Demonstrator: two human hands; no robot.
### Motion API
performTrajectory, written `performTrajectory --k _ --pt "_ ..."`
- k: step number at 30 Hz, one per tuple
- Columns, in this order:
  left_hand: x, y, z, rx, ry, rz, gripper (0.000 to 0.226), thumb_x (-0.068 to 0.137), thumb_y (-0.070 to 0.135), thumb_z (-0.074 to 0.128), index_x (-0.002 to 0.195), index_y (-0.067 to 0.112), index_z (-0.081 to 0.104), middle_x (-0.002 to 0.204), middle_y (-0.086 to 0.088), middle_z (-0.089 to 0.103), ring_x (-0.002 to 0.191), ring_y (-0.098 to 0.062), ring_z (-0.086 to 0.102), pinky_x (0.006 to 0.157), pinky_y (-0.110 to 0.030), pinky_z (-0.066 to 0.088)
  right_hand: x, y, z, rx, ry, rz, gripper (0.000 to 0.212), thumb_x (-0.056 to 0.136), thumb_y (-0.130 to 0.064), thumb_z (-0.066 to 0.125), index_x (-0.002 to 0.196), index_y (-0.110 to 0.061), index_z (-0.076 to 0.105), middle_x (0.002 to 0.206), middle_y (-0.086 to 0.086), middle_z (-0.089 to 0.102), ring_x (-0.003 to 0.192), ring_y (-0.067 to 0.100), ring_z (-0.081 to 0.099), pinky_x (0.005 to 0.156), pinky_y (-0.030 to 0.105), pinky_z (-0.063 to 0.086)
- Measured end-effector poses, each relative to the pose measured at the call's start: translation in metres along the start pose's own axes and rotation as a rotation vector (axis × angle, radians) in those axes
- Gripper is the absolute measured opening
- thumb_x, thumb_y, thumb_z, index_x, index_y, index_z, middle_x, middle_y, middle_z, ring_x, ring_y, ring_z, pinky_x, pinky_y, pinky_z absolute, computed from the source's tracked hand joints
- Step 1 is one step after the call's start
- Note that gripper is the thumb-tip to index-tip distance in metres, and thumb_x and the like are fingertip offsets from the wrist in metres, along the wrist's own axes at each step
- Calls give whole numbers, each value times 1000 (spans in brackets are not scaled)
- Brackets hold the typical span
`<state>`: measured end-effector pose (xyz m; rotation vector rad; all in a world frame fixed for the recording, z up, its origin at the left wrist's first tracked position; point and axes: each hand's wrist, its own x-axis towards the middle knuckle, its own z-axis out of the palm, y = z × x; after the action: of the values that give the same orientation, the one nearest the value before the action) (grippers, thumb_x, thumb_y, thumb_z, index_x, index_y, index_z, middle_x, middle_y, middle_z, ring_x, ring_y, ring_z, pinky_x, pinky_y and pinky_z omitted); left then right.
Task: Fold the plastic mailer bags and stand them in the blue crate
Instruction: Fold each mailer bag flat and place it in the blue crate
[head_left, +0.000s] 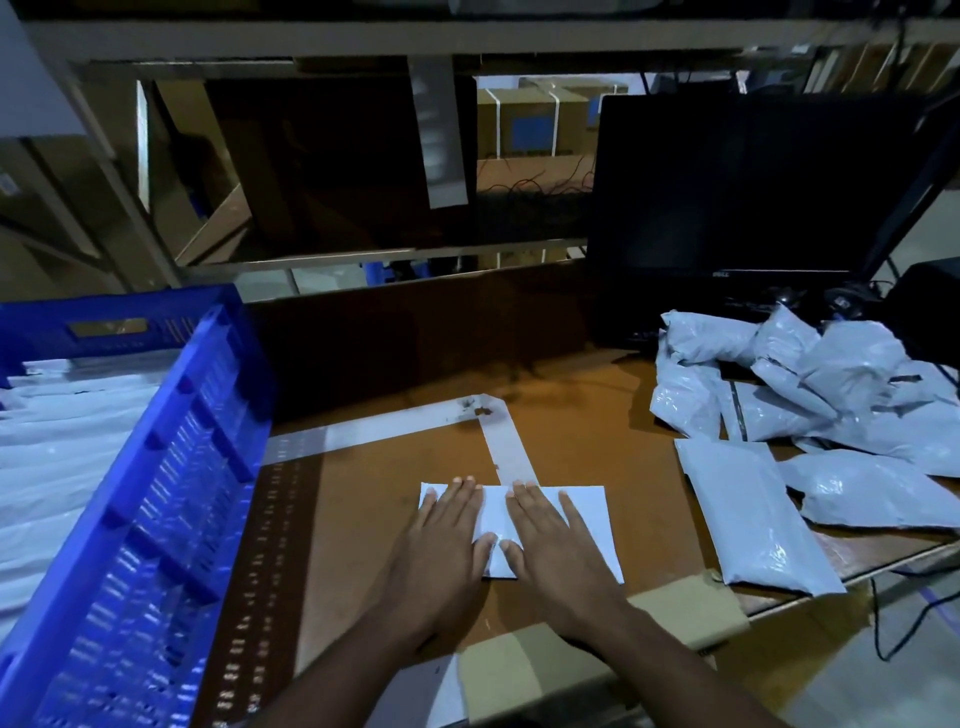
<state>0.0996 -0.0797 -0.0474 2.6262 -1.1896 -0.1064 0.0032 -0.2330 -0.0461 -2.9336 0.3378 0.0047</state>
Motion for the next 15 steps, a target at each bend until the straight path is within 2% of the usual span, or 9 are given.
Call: performTrajectory --k 2,4,6,8,11,15 --pt "-4 -5 6 -5 -11 10 83 94 67 -13 163 25 7 169 11 1 154 -1 -5 128 -34 0 0 2 9 -18 5 13 64 106 -53 15 152 -18 42 159 -1 36 146 12 33 118 39 11" --pt "-6 -8 9 -30 -8 2 90 88 71 -20 163 26 3 167 13 -7 154 -2 -7 127 -35 3 -4 2 10 13 6 12 62 106 -53 20 155 -18 35 162 -2 31 149 9 24 120 36 5" --pt "-6 -8 8 -57 9 -48 98 82 77 -22 162 27 -1 165 15 -13 154 -4 -9 127 -34 4 -7 5 6 50 57 23 69 104 -61 18 160 -20 16 166 -5 7 152 6 4 123 29 -8" --pt "-6 -7 9 -70 9 -94 102 77 83 -22 162 29 -4 165 16 -16 154 -5 -11 128 -32 4 -10 10 4 81 55 67 80 96 -73 5 159 -26 -7 161 -12 -17 150 4 -15 119 25 -16" --pt "-9 -7 8 -60 9 -101 94 83 81 -13 162 30 -4 165 16 -17 154 -5 -11 127 -30 2 -13 11 6 93 35 92 96 82 -83 -14 159 -25 -10 162 -11 -21 152 9 -15 122 30 -10" --pt "-8 -9 6 -44 9 -77 78 99 70 11 162 28 -2 165 14 -15 153 -4 -12 124 -26 -5 -19 27 8 57 36 201 104 77 -90 -10 158 -25 -14 162 -9 -24 151 11 -20 119 32 -16"
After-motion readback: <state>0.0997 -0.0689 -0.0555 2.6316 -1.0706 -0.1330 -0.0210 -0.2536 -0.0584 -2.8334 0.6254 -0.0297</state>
